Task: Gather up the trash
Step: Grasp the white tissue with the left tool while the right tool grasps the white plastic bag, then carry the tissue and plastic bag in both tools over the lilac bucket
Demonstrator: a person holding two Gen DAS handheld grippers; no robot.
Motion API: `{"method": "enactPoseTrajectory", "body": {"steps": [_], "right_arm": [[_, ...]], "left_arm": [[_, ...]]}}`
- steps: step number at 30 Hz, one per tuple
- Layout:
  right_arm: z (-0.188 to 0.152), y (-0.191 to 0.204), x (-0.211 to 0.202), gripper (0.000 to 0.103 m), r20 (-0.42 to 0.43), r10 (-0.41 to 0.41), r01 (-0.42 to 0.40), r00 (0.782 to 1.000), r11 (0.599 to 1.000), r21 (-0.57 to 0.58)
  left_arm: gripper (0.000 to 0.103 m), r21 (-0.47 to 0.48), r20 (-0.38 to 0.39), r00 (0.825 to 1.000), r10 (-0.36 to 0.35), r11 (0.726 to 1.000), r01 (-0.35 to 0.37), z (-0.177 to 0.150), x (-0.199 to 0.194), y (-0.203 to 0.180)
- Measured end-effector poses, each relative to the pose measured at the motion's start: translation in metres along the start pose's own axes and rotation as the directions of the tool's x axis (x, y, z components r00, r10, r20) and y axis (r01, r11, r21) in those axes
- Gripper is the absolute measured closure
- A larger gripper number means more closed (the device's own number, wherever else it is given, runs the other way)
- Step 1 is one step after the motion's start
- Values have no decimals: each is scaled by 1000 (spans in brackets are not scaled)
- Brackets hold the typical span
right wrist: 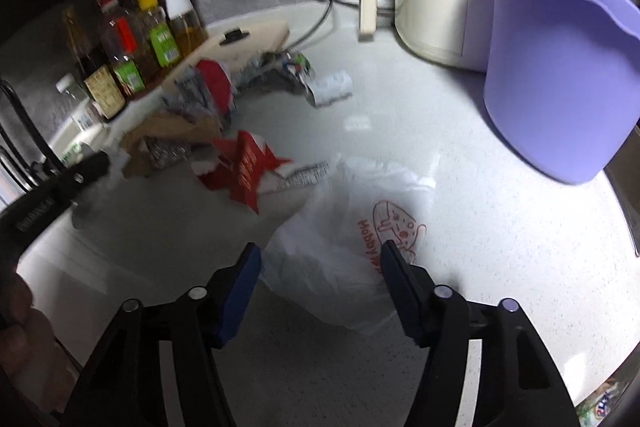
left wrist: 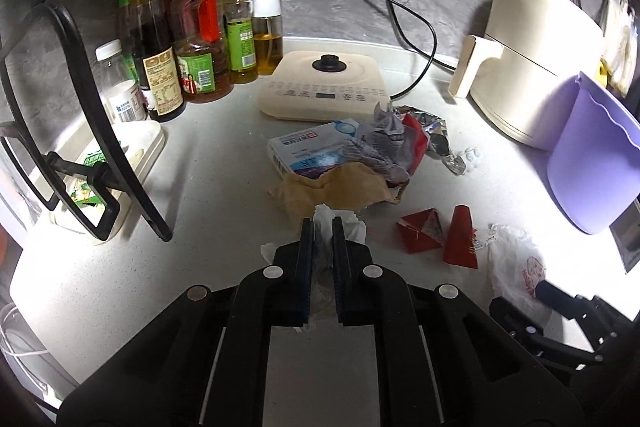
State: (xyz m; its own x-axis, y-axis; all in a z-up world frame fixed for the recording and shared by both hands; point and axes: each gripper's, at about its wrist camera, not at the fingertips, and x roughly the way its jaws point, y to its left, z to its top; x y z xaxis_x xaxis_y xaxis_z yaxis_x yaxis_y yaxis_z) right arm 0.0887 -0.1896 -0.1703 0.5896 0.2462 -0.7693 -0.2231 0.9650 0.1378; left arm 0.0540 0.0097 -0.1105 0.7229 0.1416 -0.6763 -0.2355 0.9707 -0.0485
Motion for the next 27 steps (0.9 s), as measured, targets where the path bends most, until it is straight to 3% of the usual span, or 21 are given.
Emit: {"method": "enactPoseTrajectory", "body": {"steps": [2, 4, 6, 7, 18, 27], "right_arm": [[-2, -2, 0, 52, -1, -6, 6, 1000, 1000, 9], [-3, -2, -1, 67, -7, -11, 11, 1000, 1000, 0], [-3, -4, -2, 88, -21, 8, -8, 1000, 1000, 2], [-3, -5, -2, 92, -23, 13, -13, 1000, 1000, 5], [11, -12, -59, 96, 105, 38, -40, 994, 999, 23], [46, -24, -116, 96, 265, -14, 2, 964, 999, 47]], "left_arm": [[94, -11, 4, 1000, -4, 1000, 4, 1, -1, 2], [94, -15, 10, 1000, -9, 1000, 9, 1, -2, 1], [94, -20, 14, 1000, -15, 1000, 16, 0, -2, 0], [94, -25, 15, 1000, -21, 999, 21, 0, -3, -1], [94, -14, 92, 992, -83, 996, 85, 20, -26, -22], [94, 26, 181, 963, -201, 979, 200, 52, -54, -55]]}}
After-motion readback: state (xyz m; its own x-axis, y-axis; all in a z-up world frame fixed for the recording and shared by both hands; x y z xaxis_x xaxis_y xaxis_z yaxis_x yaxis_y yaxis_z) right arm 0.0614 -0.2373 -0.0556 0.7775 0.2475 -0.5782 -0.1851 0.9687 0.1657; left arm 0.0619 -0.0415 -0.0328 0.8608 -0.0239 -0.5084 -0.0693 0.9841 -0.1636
